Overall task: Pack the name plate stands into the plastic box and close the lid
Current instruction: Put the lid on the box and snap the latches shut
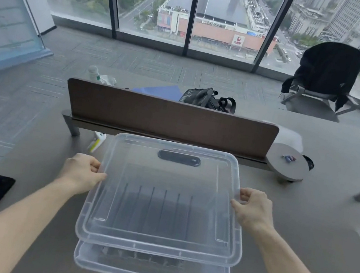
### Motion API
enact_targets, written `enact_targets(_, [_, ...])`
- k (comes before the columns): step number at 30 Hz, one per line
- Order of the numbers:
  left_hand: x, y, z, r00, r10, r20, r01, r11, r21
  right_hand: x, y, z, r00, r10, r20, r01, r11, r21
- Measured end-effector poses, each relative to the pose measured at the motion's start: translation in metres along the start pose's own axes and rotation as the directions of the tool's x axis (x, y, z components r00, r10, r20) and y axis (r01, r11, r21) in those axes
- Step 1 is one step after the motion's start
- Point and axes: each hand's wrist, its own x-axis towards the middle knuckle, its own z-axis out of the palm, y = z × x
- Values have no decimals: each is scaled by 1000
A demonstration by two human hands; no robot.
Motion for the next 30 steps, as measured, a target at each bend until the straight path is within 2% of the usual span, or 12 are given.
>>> enact_targets(6, [-4,-21,32,998,-32,53,24,990,142,-9,36,30,996,91,20,-90,995,-44])
enact_targets(13, [5,-27,49,999,30,30,-36,977,211,-12,52,43,988,156,-7,-156,986,-56])
enact_targets(30, [-11,-51,55,999,13,32,-19,980,198,-39,67,50,990,143,-2,-143,986,-86])
